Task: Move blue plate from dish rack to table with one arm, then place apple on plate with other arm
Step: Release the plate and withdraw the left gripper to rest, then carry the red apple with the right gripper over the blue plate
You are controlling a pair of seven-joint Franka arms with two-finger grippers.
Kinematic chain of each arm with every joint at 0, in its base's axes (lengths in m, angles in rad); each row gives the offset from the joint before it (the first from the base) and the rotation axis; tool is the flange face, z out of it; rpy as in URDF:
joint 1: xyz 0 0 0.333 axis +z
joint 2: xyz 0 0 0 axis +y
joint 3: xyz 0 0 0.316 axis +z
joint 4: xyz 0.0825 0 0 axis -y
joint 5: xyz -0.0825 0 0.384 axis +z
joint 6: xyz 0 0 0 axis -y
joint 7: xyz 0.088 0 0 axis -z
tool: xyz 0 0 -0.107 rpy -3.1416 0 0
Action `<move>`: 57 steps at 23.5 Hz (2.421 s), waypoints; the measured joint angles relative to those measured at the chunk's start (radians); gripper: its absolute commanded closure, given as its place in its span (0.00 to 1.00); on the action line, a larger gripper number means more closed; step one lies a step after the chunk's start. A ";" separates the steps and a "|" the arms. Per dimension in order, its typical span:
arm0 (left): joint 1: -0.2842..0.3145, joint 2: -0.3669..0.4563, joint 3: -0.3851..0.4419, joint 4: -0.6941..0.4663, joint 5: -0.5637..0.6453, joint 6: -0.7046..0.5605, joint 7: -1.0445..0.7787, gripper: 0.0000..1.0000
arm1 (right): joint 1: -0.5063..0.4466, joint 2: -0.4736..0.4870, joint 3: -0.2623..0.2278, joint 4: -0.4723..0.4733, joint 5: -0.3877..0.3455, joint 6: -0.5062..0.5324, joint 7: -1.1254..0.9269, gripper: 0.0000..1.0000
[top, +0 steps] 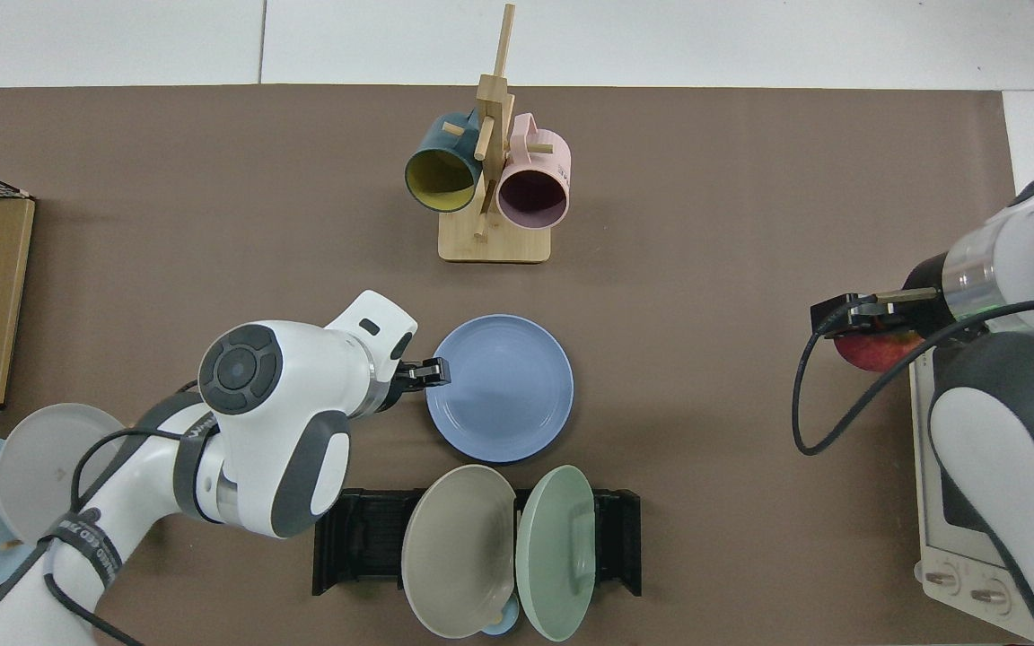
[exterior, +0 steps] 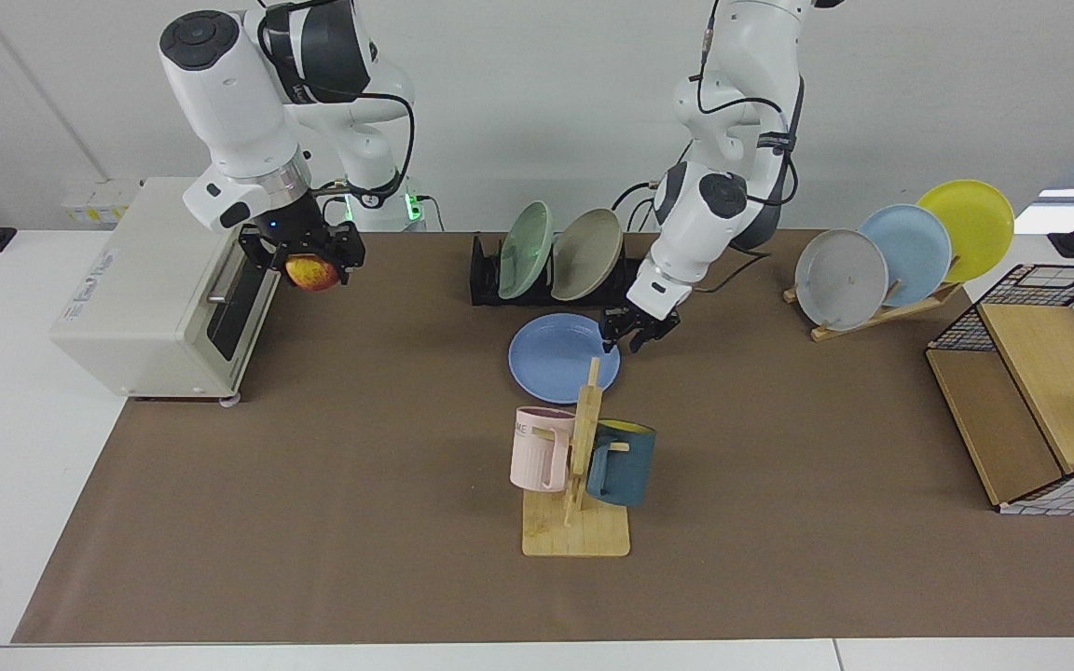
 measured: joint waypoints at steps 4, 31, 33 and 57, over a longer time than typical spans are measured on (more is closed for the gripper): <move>0.020 -0.002 0.028 0.116 0.158 -0.192 0.000 0.00 | 0.001 0.000 0.002 -0.005 0.000 0.001 0.000 1.00; -0.027 -0.160 0.395 0.576 0.234 -0.786 0.353 0.00 | 0.331 0.183 0.024 -0.053 0.015 0.320 0.487 1.00; -0.027 -0.161 0.398 0.576 0.234 -0.790 0.353 0.00 | 0.360 0.217 0.023 -0.050 0.038 0.368 0.520 1.00; -0.020 -0.162 0.432 0.571 0.230 -0.819 0.415 0.00 | 0.548 0.478 0.018 -0.029 0.043 0.571 0.736 0.00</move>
